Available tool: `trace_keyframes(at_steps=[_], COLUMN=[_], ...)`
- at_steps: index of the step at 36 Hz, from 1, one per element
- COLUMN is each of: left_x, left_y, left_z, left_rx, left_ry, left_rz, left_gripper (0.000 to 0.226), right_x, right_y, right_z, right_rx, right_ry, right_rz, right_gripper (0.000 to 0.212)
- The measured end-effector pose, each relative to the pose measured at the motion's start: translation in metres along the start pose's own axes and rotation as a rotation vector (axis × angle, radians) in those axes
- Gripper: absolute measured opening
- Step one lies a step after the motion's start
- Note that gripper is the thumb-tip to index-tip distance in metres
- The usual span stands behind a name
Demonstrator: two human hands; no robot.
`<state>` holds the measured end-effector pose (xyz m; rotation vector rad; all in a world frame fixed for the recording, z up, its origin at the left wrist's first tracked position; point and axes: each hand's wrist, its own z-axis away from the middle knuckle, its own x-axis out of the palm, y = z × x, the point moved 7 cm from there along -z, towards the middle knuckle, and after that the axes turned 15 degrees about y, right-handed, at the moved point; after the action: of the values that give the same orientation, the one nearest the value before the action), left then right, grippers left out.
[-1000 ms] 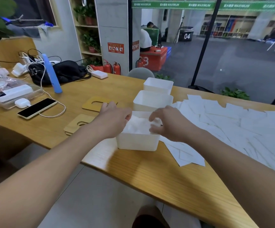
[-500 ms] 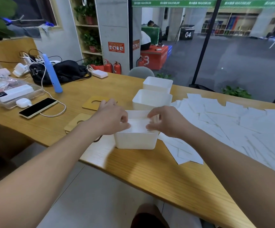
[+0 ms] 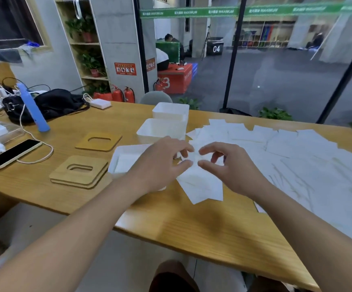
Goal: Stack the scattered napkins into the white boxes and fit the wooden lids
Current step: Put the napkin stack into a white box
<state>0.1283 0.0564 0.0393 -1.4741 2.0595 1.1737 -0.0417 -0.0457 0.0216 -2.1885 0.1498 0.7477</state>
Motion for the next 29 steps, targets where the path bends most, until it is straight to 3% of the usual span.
trace_keyframes(at_steps=[8, 16, 20, 24, 29], left_x=[0.094, 0.15, 0.165, 0.179, 0.189], left_y=[0.032, 0.032, 0.032, 0.035, 0.034], left_z=[0.011, 0.01, 0.003, -0.002, -0.018], left_rx=[-0.01, -0.03, -0.028, 0.007, 0.021], left_ry=[-0.17, -0.21, -0.214, -0.248, -0.208], left_rz=[0.018, 0.032, 0.054, 0.052, 0.064], left_gripper=[0.028, 0.025, 0.026, 0.034, 0.026], right_x=[-0.049, -0.071, -0.069, -0.055, -0.041], right_y=[0.07, 0.121, 0.135, 0.137, 0.135], right_z=[0.051, 0.063, 0.057, 0.047, 0.035], right_rx=[0.167, 0.249, 0.205, 0.068, -0.138], right_ry=[0.007, 0.02, 0.021, -0.083, -0.101], right_rz=[0.05, 0.128, 0.216, 0.294, 0.375], right_gripper=[0.017, 0.021, 0.03, 0.042, 0.021])
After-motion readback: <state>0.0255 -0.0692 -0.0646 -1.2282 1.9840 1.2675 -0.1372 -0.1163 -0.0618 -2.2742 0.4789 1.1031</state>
